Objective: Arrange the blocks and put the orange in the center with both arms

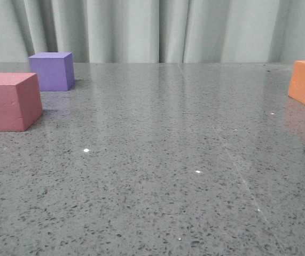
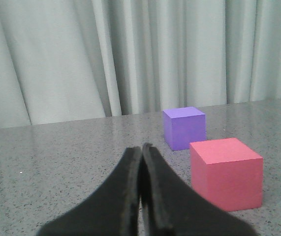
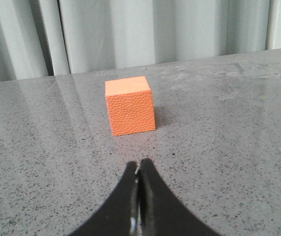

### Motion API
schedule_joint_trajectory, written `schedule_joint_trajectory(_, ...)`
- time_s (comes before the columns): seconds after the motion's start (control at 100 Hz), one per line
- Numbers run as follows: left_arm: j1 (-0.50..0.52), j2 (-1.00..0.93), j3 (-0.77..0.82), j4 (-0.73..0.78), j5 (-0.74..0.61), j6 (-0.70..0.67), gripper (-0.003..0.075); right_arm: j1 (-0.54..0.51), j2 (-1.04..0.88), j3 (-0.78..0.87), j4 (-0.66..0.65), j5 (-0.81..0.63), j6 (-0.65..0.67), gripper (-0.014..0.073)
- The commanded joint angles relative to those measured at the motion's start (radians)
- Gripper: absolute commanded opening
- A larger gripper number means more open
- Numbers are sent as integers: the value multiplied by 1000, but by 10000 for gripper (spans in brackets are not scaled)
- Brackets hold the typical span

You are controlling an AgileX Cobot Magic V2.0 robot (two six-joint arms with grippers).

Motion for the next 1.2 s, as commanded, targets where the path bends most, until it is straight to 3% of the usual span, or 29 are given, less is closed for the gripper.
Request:
schedule_joint_trajectory(0.0,2,-33,55,-3,-75,-7,-19,5,-18,-13,-2,-90,-10,-67)
schedule_joint_trajectory(0.63,2,-33,55,-3,-75,-7,-19,5,-18,-13,-2,-90,-10,-67)
schedule_joint_trajectory(0.86,2,-33,55,-3,-75,-7,-19,5,-18,-34,-2,-202,-8,-67)
schedule_joint_trajectory(0.96,2,-33,55,-3,-75,-7,-19,5,-13,-105,-2,-139,8,-67)
schedule_joint_trajectory(1.19,2,-33,55,-3,-75,-7,-19,5,161,-387,-2,182,8,-67)
